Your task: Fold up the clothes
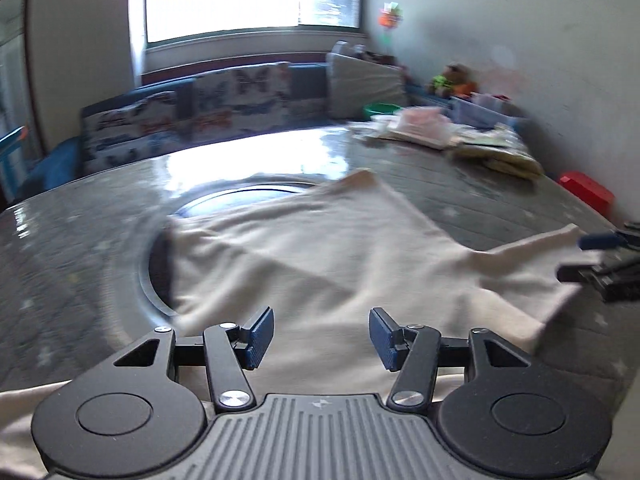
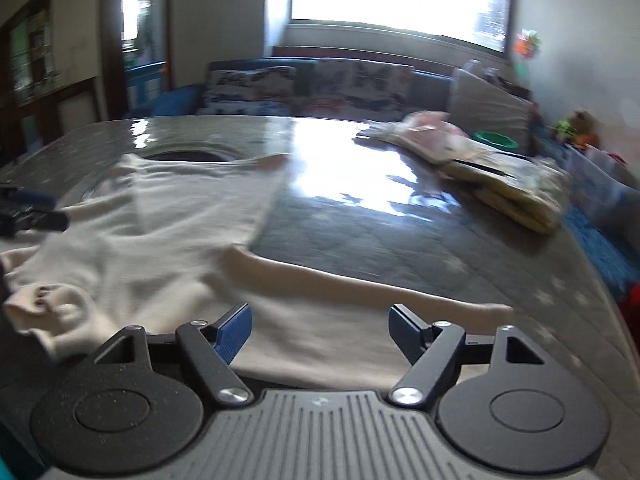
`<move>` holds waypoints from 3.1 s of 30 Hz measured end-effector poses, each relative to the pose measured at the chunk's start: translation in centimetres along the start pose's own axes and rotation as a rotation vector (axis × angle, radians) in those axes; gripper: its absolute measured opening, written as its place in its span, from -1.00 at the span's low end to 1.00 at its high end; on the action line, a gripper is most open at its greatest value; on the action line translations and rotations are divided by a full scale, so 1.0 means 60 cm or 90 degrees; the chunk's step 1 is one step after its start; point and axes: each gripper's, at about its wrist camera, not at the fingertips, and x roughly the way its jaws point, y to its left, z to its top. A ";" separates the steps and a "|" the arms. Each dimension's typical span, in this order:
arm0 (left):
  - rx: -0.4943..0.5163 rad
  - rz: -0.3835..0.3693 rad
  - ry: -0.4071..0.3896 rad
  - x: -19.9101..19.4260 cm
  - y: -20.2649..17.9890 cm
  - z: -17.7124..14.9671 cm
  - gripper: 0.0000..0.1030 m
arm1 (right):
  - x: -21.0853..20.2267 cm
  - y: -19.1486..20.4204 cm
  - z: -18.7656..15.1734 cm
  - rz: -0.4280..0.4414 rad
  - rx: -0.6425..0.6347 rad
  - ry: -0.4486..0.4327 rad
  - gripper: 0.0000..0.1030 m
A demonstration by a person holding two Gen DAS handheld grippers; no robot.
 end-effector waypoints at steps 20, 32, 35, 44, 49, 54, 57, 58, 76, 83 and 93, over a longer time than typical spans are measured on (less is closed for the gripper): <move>0.143 -0.176 0.009 0.039 -0.136 -0.014 -0.09 | 0.009 -0.138 -0.047 -0.111 0.152 0.019 -0.48; 0.195 -0.241 0.021 0.048 -0.167 -0.033 -0.12 | -0.001 -0.141 -0.025 -0.175 0.115 -0.017 -0.90; 0.207 -0.249 0.029 0.051 -0.172 -0.039 -0.12 | 0.013 -0.140 -0.029 -0.194 0.096 -0.008 -0.90; 0.201 -0.259 0.012 0.040 -0.171 -0.030 -0.12 | 0.016 -0.147 -0.020 -0.204 0.103 -0.004 -0.78; 0.209 -0.264 0.013 0.042 -0.179 -0.030 -0.11 | 0.020 -0.118 0.008 -0.156 0.071 -0.027 -0.58; 0.180 -0.229 0.008 0.036 -0.149 -0.021 -0.10 | 0.060 -0.093 0.015 -0.113 0.044 -0.005 -0.49; 0.143 -0.184 -0.008 0.028 -0.102 -0.002 -0.10 | 0.079 -0.085 0.012 -0.105 0.037 0.015 -0.49; 0.129 -0.164 -0.013 0.028 -0.083 0.006 -0.10 | 0.079 -0.085 0.015 -0.105 0.037 0.018 -0.48; -0.183 0.133 0.054 0.164 0.265 0.135 -0.01 | 0.160 0.018 0.199 0.096 -0.014 0.001 -0.46; -0.262 0.095 0.113 0.215 0.307 0.144 0.01 | 0.261 0.066 0.260 0.164 0.005 0.028 -0.32; -0.271 0.050 0.122 0.241 0.324 0.144 -0.59 | 0.373 0.067 0.269 0.170 0.064 0.074 -0.33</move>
